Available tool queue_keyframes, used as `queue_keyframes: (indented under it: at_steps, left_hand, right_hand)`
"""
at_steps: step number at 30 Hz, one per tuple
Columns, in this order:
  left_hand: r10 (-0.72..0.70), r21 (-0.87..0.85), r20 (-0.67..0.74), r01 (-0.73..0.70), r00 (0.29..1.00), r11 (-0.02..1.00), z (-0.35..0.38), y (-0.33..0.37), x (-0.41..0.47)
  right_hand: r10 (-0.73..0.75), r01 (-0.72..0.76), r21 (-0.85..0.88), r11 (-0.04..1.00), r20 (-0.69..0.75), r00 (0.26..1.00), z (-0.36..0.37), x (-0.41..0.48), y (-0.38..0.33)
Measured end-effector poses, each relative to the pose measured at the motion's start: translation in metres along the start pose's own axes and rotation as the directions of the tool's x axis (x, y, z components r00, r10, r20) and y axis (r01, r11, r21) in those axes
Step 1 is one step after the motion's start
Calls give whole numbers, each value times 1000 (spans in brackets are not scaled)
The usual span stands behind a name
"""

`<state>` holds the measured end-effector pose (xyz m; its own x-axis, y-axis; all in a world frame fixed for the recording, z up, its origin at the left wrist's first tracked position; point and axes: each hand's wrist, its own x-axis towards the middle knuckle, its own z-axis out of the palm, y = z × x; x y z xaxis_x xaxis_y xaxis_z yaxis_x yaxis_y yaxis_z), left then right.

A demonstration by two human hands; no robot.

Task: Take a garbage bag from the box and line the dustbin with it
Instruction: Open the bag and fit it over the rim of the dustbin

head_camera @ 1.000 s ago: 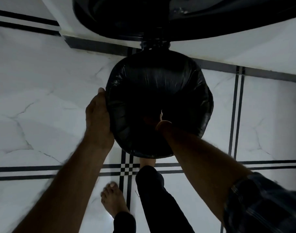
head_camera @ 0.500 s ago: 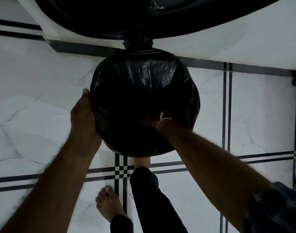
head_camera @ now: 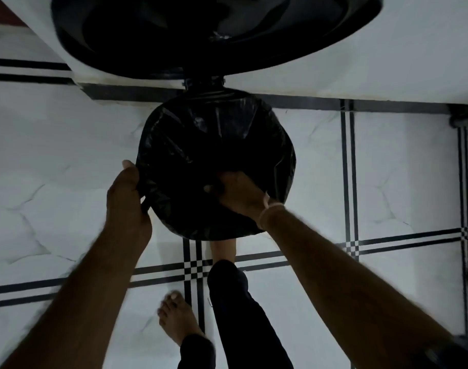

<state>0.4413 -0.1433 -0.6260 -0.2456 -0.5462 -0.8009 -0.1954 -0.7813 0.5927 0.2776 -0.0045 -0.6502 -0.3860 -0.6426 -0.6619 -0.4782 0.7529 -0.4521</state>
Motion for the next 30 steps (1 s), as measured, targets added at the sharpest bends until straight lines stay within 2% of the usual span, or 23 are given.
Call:
queue_keyframes:
  at_steps: [2,4,5,6,8,9,10,11,12,13,14,17,19,25,28,30]
  left_hand:
    - [-1,11,-115,2,993,1000,-2,-7,-16]
    - [-50,23,-175,55,983,998,0,-17,-33]
    - [-104,15,-150,108,983,994,1,-22,-42]
    - [-173,-21,-109,172,979,985,2,-27,-50]
    - [-293,-151,-38,284,955,947,3,-38,-60]
    - [-322,-208,-18,311,947,927,1,-43,-63]
    - [-334,-251,-7,322,943,913,0,-46,-65]
    - [-338,-287,-2,323,941,902,-1,-49,-65]
    - [-338,-316,7,323,941,892,-2,-52,-64]
    - [-340,-343,15,324,940,882,-4,-55,-64]
    - [-342,-363,26,328,939,872,-4,-57,-63]
    - [-355,-425,49,341,934,839,-6,-63,-60]
    - [-365,-445,48,347,930,825,-6,-64,-59]
    - [-359,-412,78,358,930,838,-6,-67,-52]
    - [-376,-368,39,363,926,856,-8,-69,-45]
    - [-401,-312,1,382,916,870,-8,-67,-40]
  right_hand:
    - [-113,115,-5,993,-241,964,-2,-29,-15]
    - [-136,130,-47,990,-484,864,-3,-65,-9]
    - [-101,104,-31,994,-610,786,-7,-76,-1]
    - [-15,58,41,997,-674,739,-11,-85,0]
    - [256,-47,298,953,-717,648,7,-94,5]
    - [439,-71,506,859,-658,612,15,-96,9]
    - [593,-72,701,710,-539,597,18,-95,16]
    - [710,-50,884,465,-339,617,19,-92,22]
    - [734,-40,983,179,-107,671,20,-89,27]
    - [700,-32,999,-39,50,713,22,-91,31]
    - [670,-24,989,-148,118,733,24,-93,34]
    - [609,36,945,-326,181,772,25,-96,36]
    - [594,56,913,-404,215,775,26,-94,38]
    - [631,-39,925,-378,288,720,25,-73,51]
    - [670,-89,937,-337,305,677,23,-63,51]
    - [656,-50,933,-357,289,697,23,-68,49]
